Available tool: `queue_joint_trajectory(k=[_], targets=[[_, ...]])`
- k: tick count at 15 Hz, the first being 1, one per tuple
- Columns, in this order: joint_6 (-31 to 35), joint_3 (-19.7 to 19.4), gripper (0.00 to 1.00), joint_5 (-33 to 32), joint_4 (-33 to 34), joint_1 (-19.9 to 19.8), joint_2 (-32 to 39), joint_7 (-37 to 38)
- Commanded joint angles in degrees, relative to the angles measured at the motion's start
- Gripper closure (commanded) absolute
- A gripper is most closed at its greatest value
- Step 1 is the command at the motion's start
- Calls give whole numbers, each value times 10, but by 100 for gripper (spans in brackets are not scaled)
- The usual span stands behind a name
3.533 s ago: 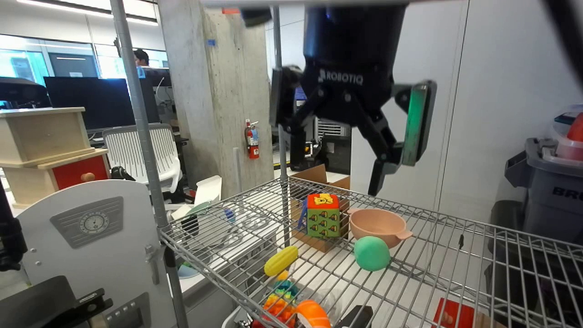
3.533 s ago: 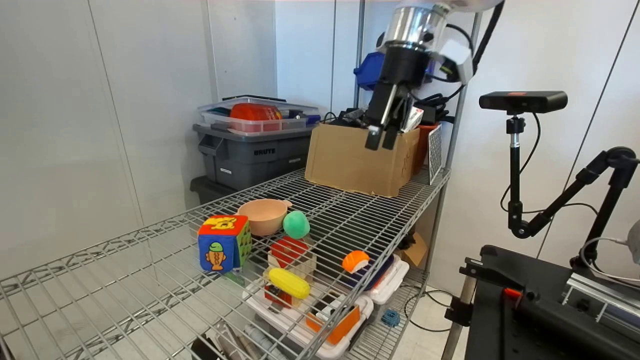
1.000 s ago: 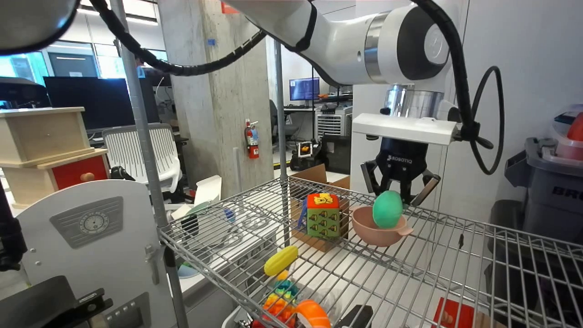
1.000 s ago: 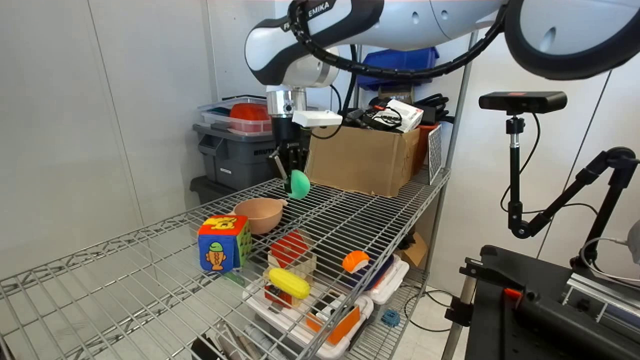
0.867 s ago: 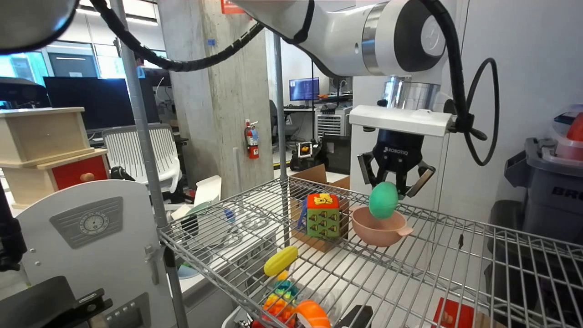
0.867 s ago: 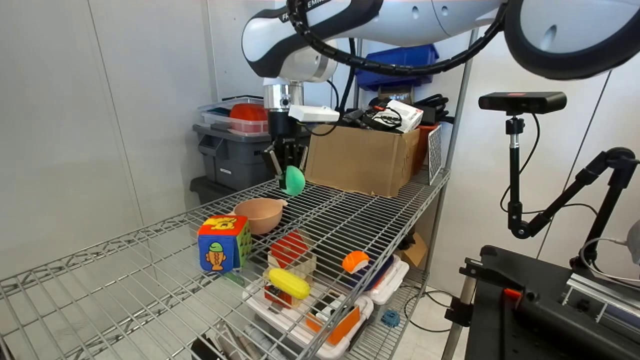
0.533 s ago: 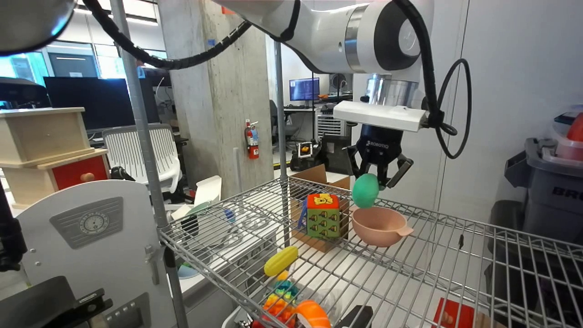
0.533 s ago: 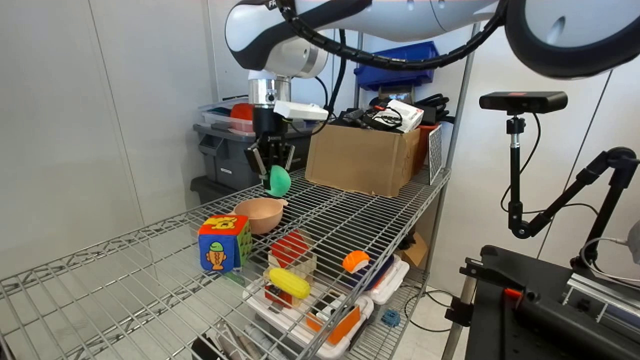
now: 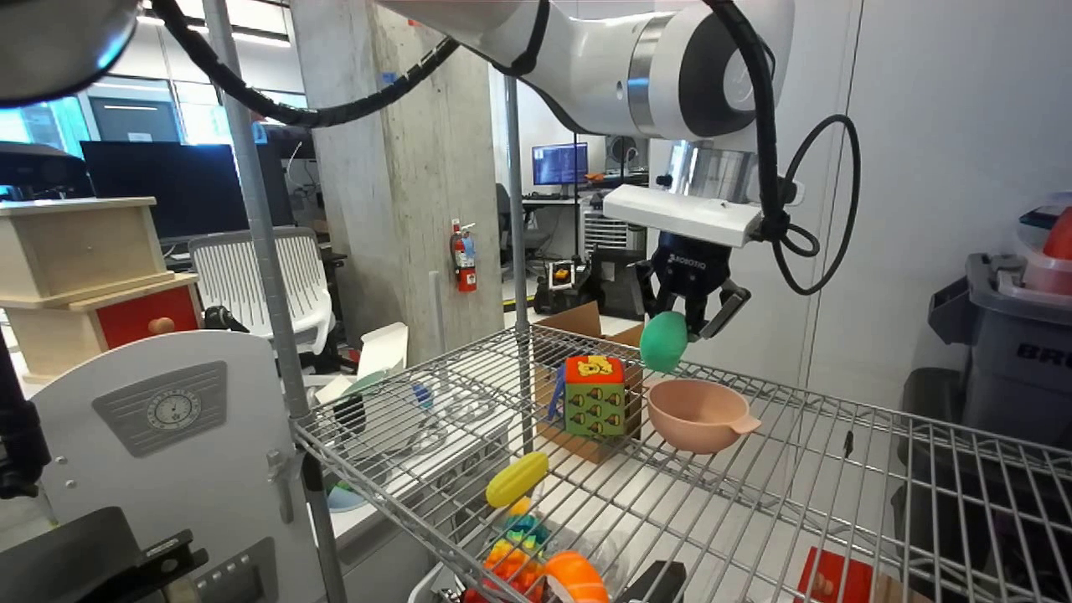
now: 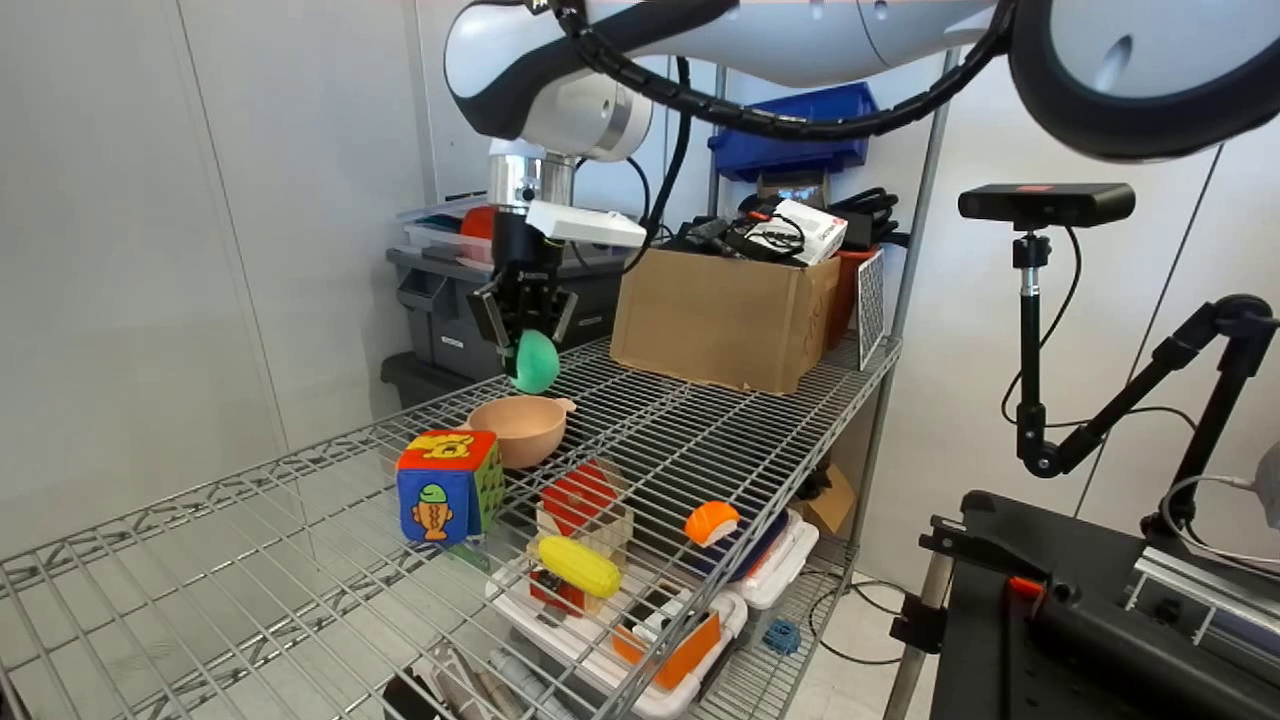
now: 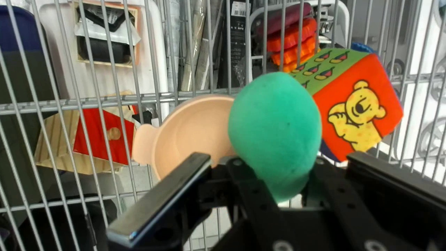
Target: Pick up the green toy and put it in the small bowl.
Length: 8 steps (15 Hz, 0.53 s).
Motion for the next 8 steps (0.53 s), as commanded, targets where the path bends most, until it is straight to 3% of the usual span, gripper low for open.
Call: queue_joint_trajectory(k=[1, 8], targets=[[42, 8, 95, 16, 25, -5, 21, 30], [110, 1, 95, 14, 23, -3, 40, 95]])
